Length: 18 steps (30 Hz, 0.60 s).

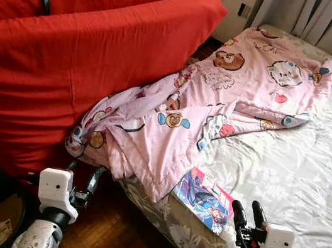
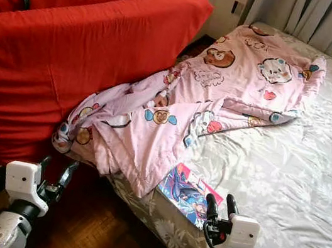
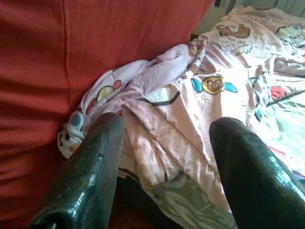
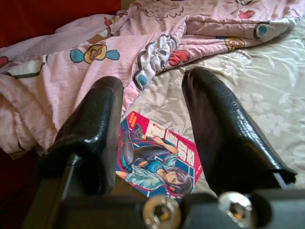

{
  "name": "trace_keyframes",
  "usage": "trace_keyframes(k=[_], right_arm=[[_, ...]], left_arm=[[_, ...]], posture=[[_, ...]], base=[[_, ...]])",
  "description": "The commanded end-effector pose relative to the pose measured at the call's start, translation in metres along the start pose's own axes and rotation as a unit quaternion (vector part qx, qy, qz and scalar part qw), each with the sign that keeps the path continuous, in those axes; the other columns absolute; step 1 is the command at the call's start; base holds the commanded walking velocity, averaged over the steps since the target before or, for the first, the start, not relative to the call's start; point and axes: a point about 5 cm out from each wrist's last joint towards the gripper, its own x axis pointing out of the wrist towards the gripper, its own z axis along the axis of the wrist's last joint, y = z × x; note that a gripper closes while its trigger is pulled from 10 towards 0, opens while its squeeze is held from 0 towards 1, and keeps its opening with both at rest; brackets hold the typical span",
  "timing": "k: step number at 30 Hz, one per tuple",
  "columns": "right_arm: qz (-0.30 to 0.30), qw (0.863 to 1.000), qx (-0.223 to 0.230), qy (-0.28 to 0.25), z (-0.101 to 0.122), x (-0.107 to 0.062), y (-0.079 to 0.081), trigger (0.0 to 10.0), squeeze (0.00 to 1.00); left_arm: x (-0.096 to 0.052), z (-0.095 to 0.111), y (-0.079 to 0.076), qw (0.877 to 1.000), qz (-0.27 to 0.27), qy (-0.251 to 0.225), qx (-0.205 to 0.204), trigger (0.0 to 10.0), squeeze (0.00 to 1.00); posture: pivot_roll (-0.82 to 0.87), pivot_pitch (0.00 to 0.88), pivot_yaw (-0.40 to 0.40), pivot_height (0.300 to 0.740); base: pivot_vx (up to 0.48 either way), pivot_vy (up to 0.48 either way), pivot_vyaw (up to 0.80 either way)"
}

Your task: Clean up the room

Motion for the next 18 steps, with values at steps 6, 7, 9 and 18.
trace_keyframes(k=[6,7,9,18], right_arm=[[-0.018,1.0,-0.003,0.016,-0.004,0.0,-0.004,10.0,0.0],[-0.017,1.0,-0.004,0.018,-0.005,0.002,-0.002,10.0,0.0],[-0.016,1.0,-0.004,0.018,-0.006,0.003,-0.001,10.0,0.0],[-0.017,1.0,-0.001,0.02,-0.006,0.005,-0.003,10.0,0.0]], left_arm=[[-0.002,-0.003,-0.006,1.0,-0.001,0.012,-0.012,10.0,0.0],[-0.003,-0.012,-0.005,0.999,0.008,0.027,-0.014,10.0,0.0],[-0.004,-0.017,-0.004,0.999,0.014,0.037,-0.016,10.0,0.0],[-0.001,-0.019,0.0,0.998,0.044,0.037,-0.024,10.0,0.0]], posture=[[-0.02,0.196,-0.011,0.74],[-0.02,0.196,-0.011,0.74],[-0.03,0.192,-0.013,0.74],[-0.03,0.194,-0.026,0.74]], base=[[0.0,0.0,0.0],[0.0,0.0,0.0],[0.0,0.0,0.0],[0.0,0.0,0.0]])
